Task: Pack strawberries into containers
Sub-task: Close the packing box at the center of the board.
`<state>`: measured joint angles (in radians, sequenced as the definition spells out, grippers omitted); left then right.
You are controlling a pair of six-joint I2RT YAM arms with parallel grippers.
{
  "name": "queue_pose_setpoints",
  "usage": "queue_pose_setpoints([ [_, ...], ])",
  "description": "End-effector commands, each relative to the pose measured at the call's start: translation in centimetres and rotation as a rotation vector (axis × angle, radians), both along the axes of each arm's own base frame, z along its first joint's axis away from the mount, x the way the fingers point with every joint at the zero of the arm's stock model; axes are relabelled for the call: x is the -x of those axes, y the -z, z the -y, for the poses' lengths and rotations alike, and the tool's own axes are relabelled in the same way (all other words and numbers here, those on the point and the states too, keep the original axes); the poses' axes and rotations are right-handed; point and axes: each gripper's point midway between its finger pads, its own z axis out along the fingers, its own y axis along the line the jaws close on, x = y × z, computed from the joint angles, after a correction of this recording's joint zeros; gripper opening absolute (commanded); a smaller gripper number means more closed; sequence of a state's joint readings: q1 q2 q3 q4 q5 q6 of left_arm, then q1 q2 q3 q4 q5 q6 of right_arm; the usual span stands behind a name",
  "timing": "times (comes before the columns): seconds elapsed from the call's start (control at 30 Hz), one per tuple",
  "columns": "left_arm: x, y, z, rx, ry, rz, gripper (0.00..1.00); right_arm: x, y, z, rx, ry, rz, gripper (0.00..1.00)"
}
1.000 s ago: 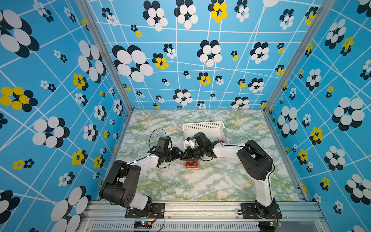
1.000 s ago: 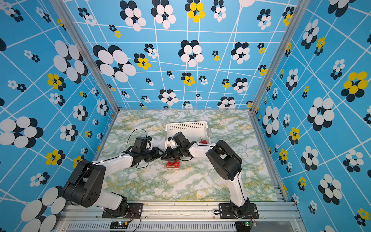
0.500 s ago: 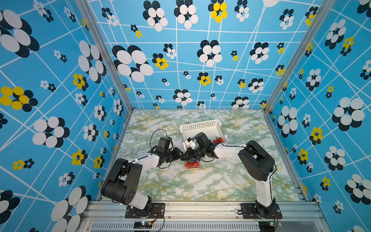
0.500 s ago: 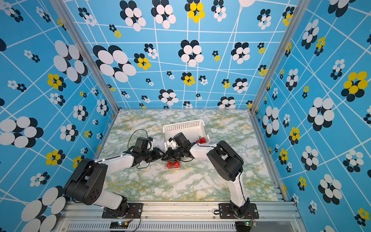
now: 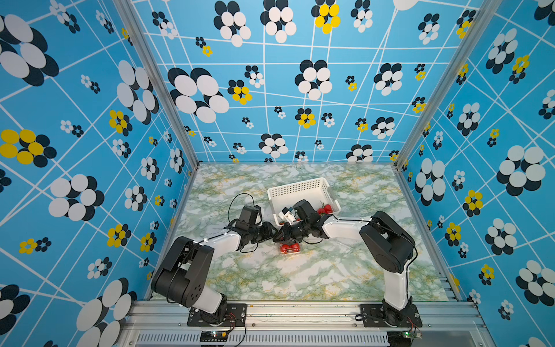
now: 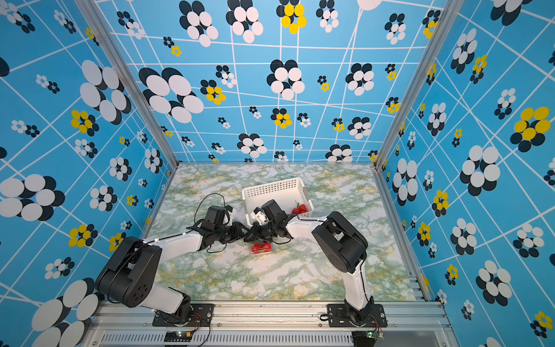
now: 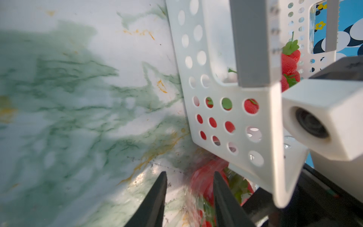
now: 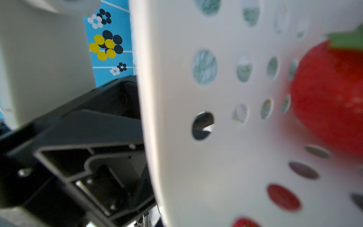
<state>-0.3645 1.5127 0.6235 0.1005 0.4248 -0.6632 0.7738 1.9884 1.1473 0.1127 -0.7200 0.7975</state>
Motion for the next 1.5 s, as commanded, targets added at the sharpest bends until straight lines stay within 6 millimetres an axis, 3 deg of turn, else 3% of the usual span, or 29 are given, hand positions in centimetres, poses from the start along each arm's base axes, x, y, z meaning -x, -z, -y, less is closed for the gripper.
queue_pose_setpoints([
  [0.0,0.8,-0.1,0.4,0.022,0.025,0.004,0.40,0.4,0.3,0.9,0.024,0.004,-0.014,0.19],
  [0.33,1.6,1.1,1.5,0.035,0.052,-0.020,0.36,0.7,1.6,1.2,0.040,0.008,-0.032,0.16],
  [0.73,1.7,1.8,1.7,0.033,0.054,-0.034,0.21,1.1,3.0,1.8,0.072,0.005,-0.042,0.14],
  [0.9,1.7,1.5,1.7,0.029,0.052,-0.027,0.21,0.9,1.8,1.8,0.068,-0.002,-0.007,0.16],
  [1.2,1.7,1.6,1.6,0.022,0.054,-0.030,0.20,-0.4,-1.7,3.6,0.044,0.039,0.077,0.34],
  [1.47,1.6,1.0,1.6,0.025,0.046,-0.012,0.20,0.2,-0.3,4.3,0.032,0.057,0.035,0.33],
])
